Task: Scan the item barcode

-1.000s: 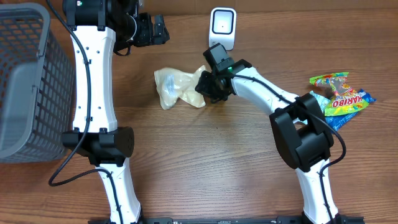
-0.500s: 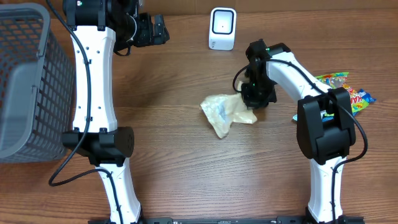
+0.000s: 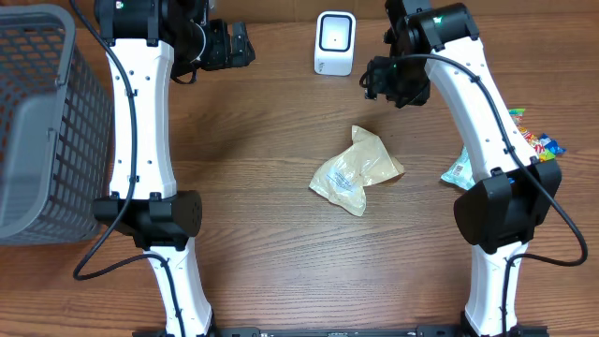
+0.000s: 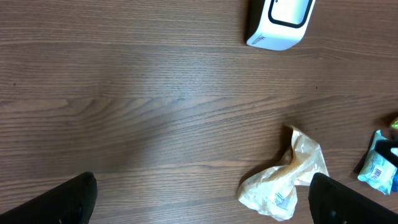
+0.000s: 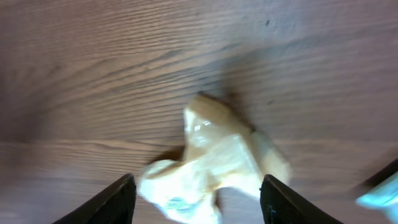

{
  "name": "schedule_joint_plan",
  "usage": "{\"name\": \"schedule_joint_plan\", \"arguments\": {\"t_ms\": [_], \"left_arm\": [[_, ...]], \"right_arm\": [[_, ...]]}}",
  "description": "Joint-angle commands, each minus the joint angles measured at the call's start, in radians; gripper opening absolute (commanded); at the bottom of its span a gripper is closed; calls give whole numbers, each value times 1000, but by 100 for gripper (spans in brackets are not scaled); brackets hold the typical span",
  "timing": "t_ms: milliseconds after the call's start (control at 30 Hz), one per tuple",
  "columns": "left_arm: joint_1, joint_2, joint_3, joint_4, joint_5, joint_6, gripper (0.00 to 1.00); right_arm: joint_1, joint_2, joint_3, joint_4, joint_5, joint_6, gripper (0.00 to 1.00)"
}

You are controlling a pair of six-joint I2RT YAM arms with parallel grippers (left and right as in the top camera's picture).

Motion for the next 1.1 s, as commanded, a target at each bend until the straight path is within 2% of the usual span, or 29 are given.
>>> {"name": "schedule_joint_plan", "arguments": {"t_ms": [0, 233, 500, 600, 667, 767, 800, 833, 1000, 1067], "left_arm": [[-13, -28, 0, 1, -2, -6, 100], [-13, -28, 0, 1, -2, -6, 100], [-13, -28, 0, 1, -2, -6, 100], [-13, -28, 0, 1, -2, -6, 100], [-13, -28, 0, 1, -2, -6, 100], [-13, -28, 0, 1, -2, -6, 100], [-13, -28, 0, 1, -2, -6, 100], [-13, -28, 0, 1, -2, -6, 100], [-13, -28, 0, 1, -2, -6, 100], [-13, -28, 0, 1, -2, -6, 100]], "right_arm": [[67, -8, -65, 14, 20, 272, 65], [158, -8, -284, 140, 80, 465, 64], [172, -8, -495, 256, 85, 472, 58], [172, -8, -557, 329, 91, 457, 51], [172, -8, -584, 352, 108, 452, 38], [172, -8, -586, 355, 109, 345, 20], [172, -8, -581, 354, 106, 310, 9], [172, -8, -574, 351, 97, 262, 4], [161, -25, -475, 259, 48, 106, 4], [144, -47, -414, 245, -109, -24, 4]]}}
